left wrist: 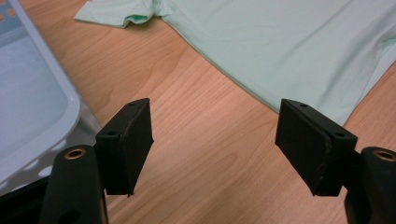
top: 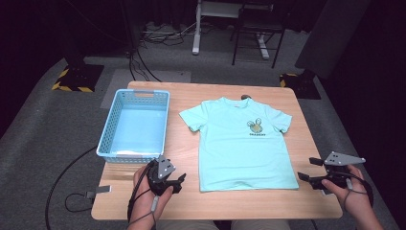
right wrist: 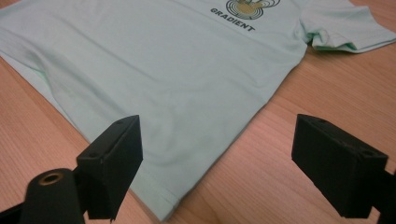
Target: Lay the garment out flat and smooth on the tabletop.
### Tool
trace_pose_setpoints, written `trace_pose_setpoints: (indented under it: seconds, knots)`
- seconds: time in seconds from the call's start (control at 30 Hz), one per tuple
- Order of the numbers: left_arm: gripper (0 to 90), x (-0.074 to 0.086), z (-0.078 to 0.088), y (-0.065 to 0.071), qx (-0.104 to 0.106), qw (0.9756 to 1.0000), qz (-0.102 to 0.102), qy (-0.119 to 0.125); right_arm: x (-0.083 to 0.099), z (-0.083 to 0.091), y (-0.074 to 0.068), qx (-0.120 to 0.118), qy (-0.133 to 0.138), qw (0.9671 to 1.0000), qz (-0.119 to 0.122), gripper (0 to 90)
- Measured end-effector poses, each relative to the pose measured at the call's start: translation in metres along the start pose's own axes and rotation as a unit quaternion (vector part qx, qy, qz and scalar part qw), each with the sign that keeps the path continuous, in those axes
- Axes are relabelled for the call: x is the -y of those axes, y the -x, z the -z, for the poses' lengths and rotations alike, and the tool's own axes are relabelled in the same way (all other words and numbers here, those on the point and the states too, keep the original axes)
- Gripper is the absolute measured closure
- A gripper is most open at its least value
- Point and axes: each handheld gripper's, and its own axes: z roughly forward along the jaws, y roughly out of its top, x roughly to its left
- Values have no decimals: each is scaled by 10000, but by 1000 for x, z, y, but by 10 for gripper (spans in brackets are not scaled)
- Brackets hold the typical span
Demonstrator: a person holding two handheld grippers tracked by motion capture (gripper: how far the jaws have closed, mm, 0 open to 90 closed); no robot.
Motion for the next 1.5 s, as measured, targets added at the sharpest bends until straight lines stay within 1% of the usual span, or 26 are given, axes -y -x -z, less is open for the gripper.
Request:
trace_pose_setpoints:
  seconds: [0.13, 0.17, 0.2, 0.4, 0.57, 0.63, 0.83, 0.9, 1.0, 1.1, 1.17, 1.2, 1.27, 1.3, 1.33, 1.37, 1.4, 1.5]
  knots:
    - [276, 0, 0, 0, 0, 10000, 0, 0, 0, 0, 0, 0, 0, 10000, 0, 167]
    - [276, 16, 1, -7, -77, 9998, 131, -89, 0, 0, 0, 0, 0, 10000, 0, 167]
    - [276, 19, 1, -8, -83, 9998, 163, -100, 13, 0, 7, 130, -127, 9998, -90, 163]
    - [276, 33, 1, -13, -141, 9993, 286, -203, 25, -1, 14, 186, -254, 9992, -233, 160]
    - [276, 44, 1, -18, -168, 9988, 356, -293, 34, -2, 18, 221, -291, 9987, -342, 160]
    - [276, 49, 1, -20, -186, 9984, 429, -328, 37, -3, 20, 238, -314, 9985, -374, 160]
    - [267, 61, 0, -25, -172, 9976, 523, -409, 48, -4, 23, 254, -360, 9979, -484, 160]
    - [263, 65, -1, -27, -160, 9973, 582, -429, 52, -5, 24, 264, -384, 9975, -532, 160]
    - [258, 69, -1, -28, -170, 9968, 631, -463, 56, -6, 25, 274, -415, 9973, -538, 160]
    - [251, 74, -2, -30, -183, 9964, 670, -489, 63, -9, 28, 259, -504, 9966, -592, 161]
    - [225, 76, -2, -31, -201, 9965, 680, -442, 66, -10, 28, 265, -500, 9965, -622, 157]
    - [221, 77, -1, -33, -241, 9960, 742, -430, 69, -11, 27, 291, -422, 9970, -584, 154]
    - [199, 78, -1, -33, -317, 9954, 784, -452, 70, -11, 26, 329, -363, 9972, -565, 153]
    - [189, 78, -1, -33, -317, 9954, 784, -452, 71, -12, 26, 363, -321, 9974, -537, 151]
    - [189, 78, -1, -33, -361, 9949, 820, -456, 73, -12, 25, 414, -265, 9975, -500, 140]
    - [189, 78, -1, -33, -361, 9949, 820, -456, 73, -12, 25, 414, -265, 9975, -500, 140]
    - [189, 79, 0, -32, -396, 9946, 847, -461, 74, -13, 24, 445, -192, 9975, -519, 136]
    - [189, 80, 1, -29, -514, 9931, 948, -461, 76, -12, 21, 553, -195, 9965, -604, 136]
